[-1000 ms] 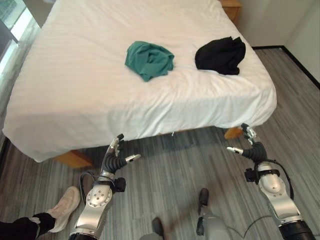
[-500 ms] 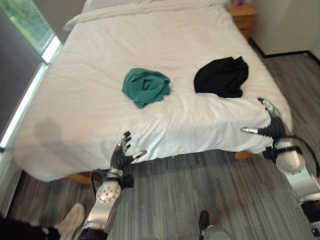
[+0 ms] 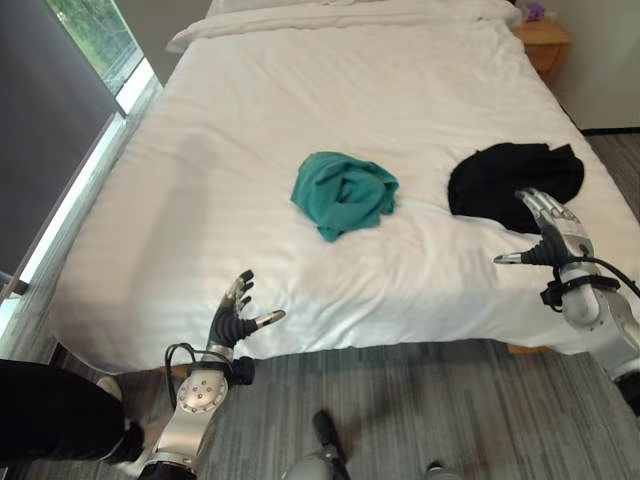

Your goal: Pick up bed clothes into laundry basket.

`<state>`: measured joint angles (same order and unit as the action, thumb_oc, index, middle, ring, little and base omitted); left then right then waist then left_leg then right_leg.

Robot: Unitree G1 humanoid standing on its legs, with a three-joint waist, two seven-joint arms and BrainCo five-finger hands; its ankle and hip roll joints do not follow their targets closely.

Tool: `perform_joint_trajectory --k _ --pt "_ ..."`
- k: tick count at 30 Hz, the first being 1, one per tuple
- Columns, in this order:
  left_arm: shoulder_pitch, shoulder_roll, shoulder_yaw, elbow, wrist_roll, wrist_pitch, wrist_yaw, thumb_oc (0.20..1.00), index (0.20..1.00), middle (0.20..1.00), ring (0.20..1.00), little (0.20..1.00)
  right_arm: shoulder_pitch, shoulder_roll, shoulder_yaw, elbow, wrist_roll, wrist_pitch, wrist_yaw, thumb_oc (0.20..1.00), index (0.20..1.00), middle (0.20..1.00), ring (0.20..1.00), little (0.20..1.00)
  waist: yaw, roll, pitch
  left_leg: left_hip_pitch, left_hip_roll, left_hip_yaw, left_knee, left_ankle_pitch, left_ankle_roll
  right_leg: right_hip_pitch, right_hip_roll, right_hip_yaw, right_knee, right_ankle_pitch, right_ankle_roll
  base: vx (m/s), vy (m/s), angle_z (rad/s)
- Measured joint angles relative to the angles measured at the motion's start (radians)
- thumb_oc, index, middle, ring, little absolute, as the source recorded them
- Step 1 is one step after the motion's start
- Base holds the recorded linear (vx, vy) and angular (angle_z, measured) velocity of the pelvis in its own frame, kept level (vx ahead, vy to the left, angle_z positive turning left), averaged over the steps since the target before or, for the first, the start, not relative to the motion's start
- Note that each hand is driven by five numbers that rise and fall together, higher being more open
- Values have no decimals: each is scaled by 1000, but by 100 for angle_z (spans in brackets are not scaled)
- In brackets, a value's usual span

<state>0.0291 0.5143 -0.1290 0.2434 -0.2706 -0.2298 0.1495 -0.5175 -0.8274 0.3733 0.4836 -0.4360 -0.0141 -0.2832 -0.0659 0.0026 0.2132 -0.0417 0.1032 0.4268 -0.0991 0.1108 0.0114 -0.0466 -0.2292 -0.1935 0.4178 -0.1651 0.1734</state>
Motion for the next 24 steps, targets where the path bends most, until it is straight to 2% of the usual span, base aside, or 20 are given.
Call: perform_joint_trajectory --k 1,2,3,4,5,6,7,9,10,11,13,14,15,18,22,24 --pt "-9 38 -4 8 -1 0 2 1000 1000 1000 1000 1000 -55 3 3 7 -2 6 -9 1000 1000 1000 1000 1000 12 -42 4 0 -27 26 -1 -15 -5 -96 -47 0 -38 6 -1 125 -105 -3" --pt "-9 48 -2 8 -2 0 3 1000 1000 1000 1000 1000 -87 3 9 15 -11 9 -20 1000 1000 1000 1000 1000 14 -58 5 -4 -37 31 1 -21 -1 -122 -56 -11 -115 19 -7 159 -121 -15" --pt "-9 53 -2 8 -4 0 3 1000 1000 1000 1000 1000 -116 2 14 22 -25 10 -28 1000 1000 1000 1000 1000 12 -64 6 -9 -41 30 2 -25 -1 -134 -55 -18 -199 42 -13 200 -111 5" --pt "-12 51 -2 16 -8 -1 2 1000 1000 1000 1000 1000 -152 -1 14 36 -35 14 -41 1000 1000 1000 1000 1000 12 -66 9 -12 -46 7 5 -37 -11 -146 -42 -9 -366 129 -9 250 -166 26" --pt "-11 52 -1 18 -13 0 0 1000 1000 1000 1000 1000 -161 -4 19 40 -39 12 -40 1000 1000 1000 1000 1000 7 -72 7 -6 -47 9 5 -42 -13 -129 -38 -3 -419 165 -7 212 -182 35" --pt "-2 59 3 13 -23 0 -1 1000 1000 1000 1000 1000 -174 -6 37 62 -42 14 -39 1000 1000 1000 1000 1000 17 -73 6 3 -48 13 3 -45 -15 -120 -40 -15 -464 194 -18 156 -192 3" --pt "14 74 23 3 -25 -3 0 1000 1000 1000 1000 1000 -224 -10 73 130 -44 16 -35 1000 1000 1000 1000 1000 45 -79 7 27 -48 29 0 -63 -32 -117 -43 -53 -507 231 -32 107 -137 -3" --pt "18 78 53 2 -37 -5 1 1000 1000 1000 1000 1000 -234 -39 75 131 -45 20 -34 1000 1000 1000 1000 1000 40 -86 4 28 -59 -1 5 -64 -43 -74 -39 -49 -526 280 -23 96 -95 31" --pt "22 77 64 1 -39 -9 3 1000 1000 1000 1000 1000 -252 -46 84 138 -45 20 -34 1000 1000 1000 1000 1000 44 -91 5 28 -61 0 5 -65 -53 -82 -38 -33 -526 352 -17 126 -108 27" --pt "37 60 72 5 -40 -11 5 1000 1000 1000 1000 1000 -297 -48 113 163 -46 21 -34 1000 1000 1000 1000 1000 45 -66 6 23 -36 5 5 -66 -65 -93 -10 -22 -525 369 -22 102 -89 -15" --pt "50 46 59 -6 -40 -11 -3 1000 1000 1000 1000 1000 -330 -64 130 164 -48 23 -33 1000 1000 1000 1000 1000 45 -33 11 15 0 19 5 -58 -74 -103 23 -21 -520 360 -43 109 -134 -24" --pt "47 28 55 -19 -39 -11 -6 1000 1000 1000 1000 1000 -371 -102 181 167 -59 22 -25 1000 1000 1000 1000 1000 40 -6 20 15 30 41 6 -50 -79 -106 54 -21 -520 356 -52 46 -112 -23" --pt "37 28 54 -22 -39 -12 -9 1000 1000 1000 1000 1000 -383 -129 193 167 -66 22 -24 1000 1000 1000 1000 1000 39 1 23 17 38 51 6 -46 -79 -106 66 -21 -520 348 -64 29 -167 -22" --pt "-10 28 53 -14 -39 -17 -13 1000 1000 1000 1000 1000 -419 -182 204 215 -66 26 -20 1000 1000 1000 1000 1000 31 5 31 -23 63 57 90 -46 -82 -105 66 -28 -519 349 -78 15 -96 -2" --pt "-23 29 61 -15 -40 -33 -18 1000 1000 1000 1000 1000 -443 -255 205 235 -67 28 -16 1000 1000 1000 1000 1000 10 63 58 -6 64 56 46 -43 -85 -104 77 -45 -520 343 -86 19 -117 4" --pt "-20 29 62 -14 -40 -34 -21 1000 1000 1000 1000 1000 -442 -256 205 239 -67 25 -15 1000 1000 1000 1000 1000 12 78 66 -5 62 57 46 -43 -85 -104 75 -45 -520 343 -86 -4 -96 2"
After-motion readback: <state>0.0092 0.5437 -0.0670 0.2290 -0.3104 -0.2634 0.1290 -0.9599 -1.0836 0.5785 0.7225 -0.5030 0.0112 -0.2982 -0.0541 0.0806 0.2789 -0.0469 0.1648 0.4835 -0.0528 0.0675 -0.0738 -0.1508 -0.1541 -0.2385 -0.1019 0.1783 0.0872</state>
